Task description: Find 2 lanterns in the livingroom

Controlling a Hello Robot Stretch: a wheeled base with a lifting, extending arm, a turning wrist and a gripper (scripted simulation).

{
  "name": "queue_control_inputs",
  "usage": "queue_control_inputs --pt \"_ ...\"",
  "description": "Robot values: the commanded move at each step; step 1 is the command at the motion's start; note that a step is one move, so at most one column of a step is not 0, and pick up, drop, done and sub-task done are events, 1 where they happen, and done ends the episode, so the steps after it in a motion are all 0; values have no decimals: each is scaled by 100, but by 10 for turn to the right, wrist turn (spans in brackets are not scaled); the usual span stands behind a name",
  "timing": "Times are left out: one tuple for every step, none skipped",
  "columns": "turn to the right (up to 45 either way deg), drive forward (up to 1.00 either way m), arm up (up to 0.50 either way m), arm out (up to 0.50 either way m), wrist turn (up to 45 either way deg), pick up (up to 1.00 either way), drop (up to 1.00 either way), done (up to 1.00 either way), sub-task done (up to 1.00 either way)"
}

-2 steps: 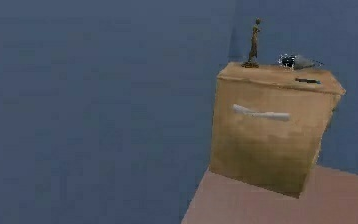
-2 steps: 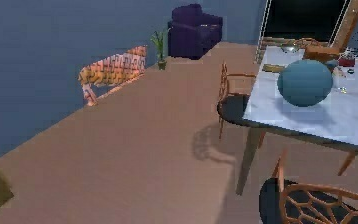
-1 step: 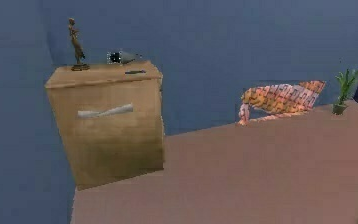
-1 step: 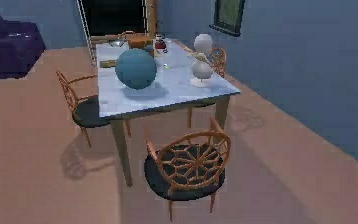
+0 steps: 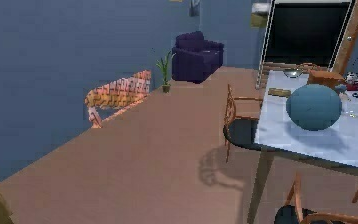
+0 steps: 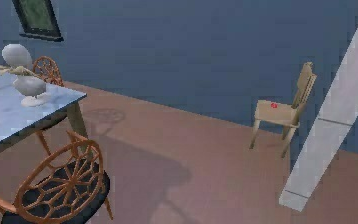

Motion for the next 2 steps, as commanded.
queue_control_inputs --pt "150 0 0 0 0 0 0 0 0" --pt "0 25 0 0 0 0 0 0 0"
